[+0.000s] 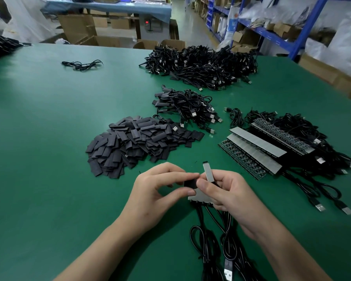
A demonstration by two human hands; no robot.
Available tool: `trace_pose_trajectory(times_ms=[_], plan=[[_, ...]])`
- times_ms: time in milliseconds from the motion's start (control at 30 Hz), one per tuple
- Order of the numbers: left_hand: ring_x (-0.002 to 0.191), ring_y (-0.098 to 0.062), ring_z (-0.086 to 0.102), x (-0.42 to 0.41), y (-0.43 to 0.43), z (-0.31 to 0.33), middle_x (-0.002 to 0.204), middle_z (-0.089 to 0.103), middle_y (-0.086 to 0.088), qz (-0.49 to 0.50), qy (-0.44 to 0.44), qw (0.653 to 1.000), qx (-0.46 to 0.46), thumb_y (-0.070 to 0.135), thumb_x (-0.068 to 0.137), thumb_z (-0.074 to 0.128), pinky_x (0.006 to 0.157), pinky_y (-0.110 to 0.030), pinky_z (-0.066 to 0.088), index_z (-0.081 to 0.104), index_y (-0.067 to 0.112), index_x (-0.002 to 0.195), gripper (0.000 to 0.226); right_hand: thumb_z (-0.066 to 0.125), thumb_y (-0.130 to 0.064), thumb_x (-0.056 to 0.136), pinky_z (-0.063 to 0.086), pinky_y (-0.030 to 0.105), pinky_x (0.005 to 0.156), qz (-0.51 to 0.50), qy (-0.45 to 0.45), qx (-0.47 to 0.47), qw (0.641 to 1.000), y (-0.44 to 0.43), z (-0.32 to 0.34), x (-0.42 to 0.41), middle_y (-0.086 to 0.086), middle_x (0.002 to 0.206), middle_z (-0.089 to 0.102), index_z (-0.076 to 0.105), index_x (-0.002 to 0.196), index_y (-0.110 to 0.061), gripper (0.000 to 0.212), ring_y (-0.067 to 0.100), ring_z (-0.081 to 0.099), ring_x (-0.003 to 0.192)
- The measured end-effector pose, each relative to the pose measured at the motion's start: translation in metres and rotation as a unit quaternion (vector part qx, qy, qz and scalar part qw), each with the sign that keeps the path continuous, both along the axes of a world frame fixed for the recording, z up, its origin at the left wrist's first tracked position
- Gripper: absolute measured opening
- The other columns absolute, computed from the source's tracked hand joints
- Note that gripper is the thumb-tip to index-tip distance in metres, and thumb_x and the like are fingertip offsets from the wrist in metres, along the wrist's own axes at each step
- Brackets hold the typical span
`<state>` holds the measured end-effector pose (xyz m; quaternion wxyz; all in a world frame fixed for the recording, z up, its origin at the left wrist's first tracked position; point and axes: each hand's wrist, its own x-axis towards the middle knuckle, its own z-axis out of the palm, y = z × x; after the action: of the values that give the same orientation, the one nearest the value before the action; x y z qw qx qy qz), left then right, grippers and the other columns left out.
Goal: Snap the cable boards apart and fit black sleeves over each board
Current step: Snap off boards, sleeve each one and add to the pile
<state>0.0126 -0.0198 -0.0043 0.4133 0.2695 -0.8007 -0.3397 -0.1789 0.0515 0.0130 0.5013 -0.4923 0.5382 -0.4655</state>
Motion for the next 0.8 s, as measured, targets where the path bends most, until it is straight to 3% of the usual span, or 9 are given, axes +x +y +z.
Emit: trace_pose_trajectory(times_ms=[267,567,700,800], plan=[[0.089,-0.009,0.066,0.0001,0.0,-0.0006,0.096,0.07,0.009,-0.001,-0.014,1.0,-0.011,0.027,0.085,0.079,0.08,-0.02,0.051,0.08,0.021,0.113,0.029,0.072,-0.04,0.087,0.021,0.02,0.047,0.006,-0.017,0.004,1.0,-0.0019,-0.0016,-0.0008,-0.014,0.06,0.046,0.08,0.101,-0.025,0.021,0.004,0.029,0.051],[0.088,-0.009,0.068,0.0007,-0.0005,-0.0005,0.096,0.07,0.013,-0.006,-0.003,1.0,-0.004,0.026,0.086,0.078,0.079,-0.015,0.049,0.08,0.025,0.114,0.029,0.076,-0.055,0.078,0.033,0.01,0.047,0.003,-0.024,0.02,1.0,-0.0024,-0.004,-0.0043,-0.016,0.057,0.052,0.078,0.096,-0.028,0.033,-0.002,0.044,0.047],[0.088,-0.011,0.068,0.0014,-0.001,-0.0018,0.096,0.071,0.014,-0.011,0.001,1.0,0.007,0.025,0.086,0.078,0.079,-0.016,0.05,0.08,0.024,0.114,0.028,0.075,-0.047,0.083,0.035,0.008,0.047,0.002,-0.024,0.026,0.999,-0.0021,-0.0043,-0.0044,-0.017,0.056,0.055,0.078,0.092,-0.03,0.019,-0.003,0.049,0.046],[0.089,-0.011,0.069,0.0016,-0.0011,-0.0022,0.097,0.072,0.013,-0.01,0.004,1.0,0.011,0.026,0.087,0.078,0.079,-0.018,0.051,0.08,0.025,0.114,0.028,0.073,-0.038,0.085,0.033,0.011,0.046,-0.001,-0.031,0.023,0.999,-0.0026,-0.0031,-0.0041,-0.016,0.055,0.051,0.078,0.087,-0.029,0.011,-0.001,0.042,0.045]])
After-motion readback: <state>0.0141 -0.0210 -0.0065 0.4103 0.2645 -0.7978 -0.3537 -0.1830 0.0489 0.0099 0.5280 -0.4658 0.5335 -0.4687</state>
